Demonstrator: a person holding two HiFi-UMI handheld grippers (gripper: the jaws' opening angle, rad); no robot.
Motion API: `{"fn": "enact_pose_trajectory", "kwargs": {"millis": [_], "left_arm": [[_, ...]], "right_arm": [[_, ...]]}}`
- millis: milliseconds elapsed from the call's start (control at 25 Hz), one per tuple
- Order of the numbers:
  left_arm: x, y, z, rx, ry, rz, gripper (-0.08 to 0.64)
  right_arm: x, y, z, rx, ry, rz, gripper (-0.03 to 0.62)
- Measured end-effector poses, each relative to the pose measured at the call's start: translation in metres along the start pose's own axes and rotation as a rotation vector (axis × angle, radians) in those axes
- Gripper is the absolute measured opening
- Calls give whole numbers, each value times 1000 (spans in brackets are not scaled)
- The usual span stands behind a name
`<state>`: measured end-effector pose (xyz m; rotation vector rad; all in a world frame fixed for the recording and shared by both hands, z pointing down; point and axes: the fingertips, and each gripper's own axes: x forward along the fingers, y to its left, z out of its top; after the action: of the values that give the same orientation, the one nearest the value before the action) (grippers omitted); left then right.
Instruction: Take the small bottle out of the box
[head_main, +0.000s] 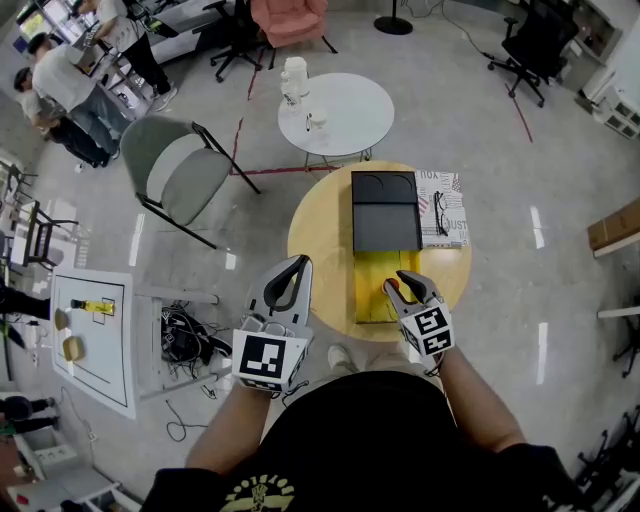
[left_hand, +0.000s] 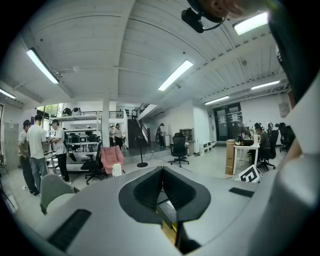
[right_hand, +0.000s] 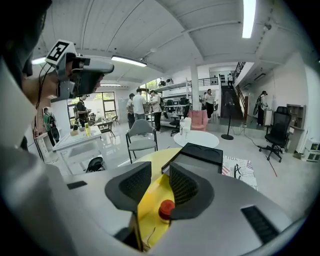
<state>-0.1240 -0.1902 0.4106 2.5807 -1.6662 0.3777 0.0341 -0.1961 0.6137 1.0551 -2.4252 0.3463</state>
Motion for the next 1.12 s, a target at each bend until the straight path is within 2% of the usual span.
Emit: {"fn": "enact_pose_trajectory", "kwargs": {"millis": [520,1120], "left_arm": [[1,2,-14,-13,37,22,14],[5,4,-27,-18,82,41,14]], "right_arm": [[24,-5,-44,33,76,23,146],[46,-14,-81,0,167,35,155]]}}
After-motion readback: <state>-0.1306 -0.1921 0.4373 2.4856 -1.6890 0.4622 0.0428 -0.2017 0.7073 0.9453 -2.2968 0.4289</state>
